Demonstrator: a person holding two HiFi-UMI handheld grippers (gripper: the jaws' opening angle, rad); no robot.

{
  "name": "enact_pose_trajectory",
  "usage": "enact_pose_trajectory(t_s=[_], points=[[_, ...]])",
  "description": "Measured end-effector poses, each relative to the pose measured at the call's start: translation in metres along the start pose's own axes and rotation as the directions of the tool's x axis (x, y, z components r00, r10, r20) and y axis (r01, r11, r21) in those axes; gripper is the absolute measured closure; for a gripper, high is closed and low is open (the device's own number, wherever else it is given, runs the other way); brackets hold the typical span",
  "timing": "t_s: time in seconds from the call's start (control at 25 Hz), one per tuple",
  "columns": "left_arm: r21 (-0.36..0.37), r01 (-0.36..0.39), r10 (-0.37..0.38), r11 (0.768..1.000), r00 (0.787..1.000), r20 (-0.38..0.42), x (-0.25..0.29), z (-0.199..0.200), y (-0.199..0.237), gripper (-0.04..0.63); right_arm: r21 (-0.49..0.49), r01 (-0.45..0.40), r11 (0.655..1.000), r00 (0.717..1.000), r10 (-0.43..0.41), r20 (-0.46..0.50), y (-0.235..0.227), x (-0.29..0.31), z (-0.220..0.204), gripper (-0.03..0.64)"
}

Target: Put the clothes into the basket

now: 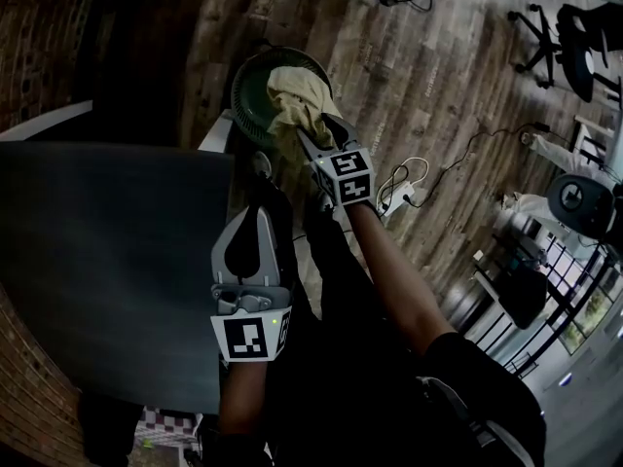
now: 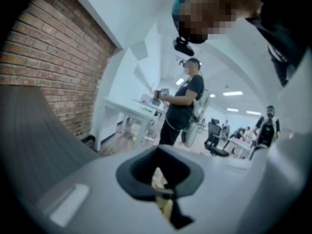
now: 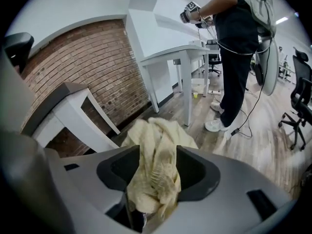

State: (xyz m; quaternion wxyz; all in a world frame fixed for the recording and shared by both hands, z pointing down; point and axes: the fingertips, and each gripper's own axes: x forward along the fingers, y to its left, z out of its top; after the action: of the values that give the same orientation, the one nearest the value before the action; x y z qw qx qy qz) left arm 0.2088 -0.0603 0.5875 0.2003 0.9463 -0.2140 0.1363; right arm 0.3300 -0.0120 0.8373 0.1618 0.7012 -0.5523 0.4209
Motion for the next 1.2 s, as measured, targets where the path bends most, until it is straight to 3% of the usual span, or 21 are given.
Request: enact_pose_trajectory(t_s=[0.16, 0.48, 0.8, 1.2], points=[[-0.004, -0.001, 0.001, 1.000, 1.000, -0.007, -0.002, -0.006, 0.002, 0.591, -0.016, 0.026, 1.000, 0.999, -0.027, -0.022, -0.002, 0.003, -0.004, 0.411], [-0.003, 0.004, -0.004, 1.000, 1.000, -0.001, 0.000, -0.004, 0.001, 0.591, 0.064, 0.021, 0.998, 0.999, -0.019, -0.027, -0.003, -0.001, -0.006, 0.414], [0.003, 0.008, -0.008, 1.000, 1.000, 0.008, -0.004, 0.001, -0.006, 0.591, 0.096, 0.059, 0.994, 0.998, -0.060, 0.012, -0.003, -0.023, 0.004, 0.574], [0.037, 0.033, -0.035, 0.999, 0.998, 0.048, -0.014, 0.031, -0.034, 0.591, 0.121, 0.060, 0.991, 0.995, -0.070, 0.074, 0.004, -0.070, 0.022, 0.604]])
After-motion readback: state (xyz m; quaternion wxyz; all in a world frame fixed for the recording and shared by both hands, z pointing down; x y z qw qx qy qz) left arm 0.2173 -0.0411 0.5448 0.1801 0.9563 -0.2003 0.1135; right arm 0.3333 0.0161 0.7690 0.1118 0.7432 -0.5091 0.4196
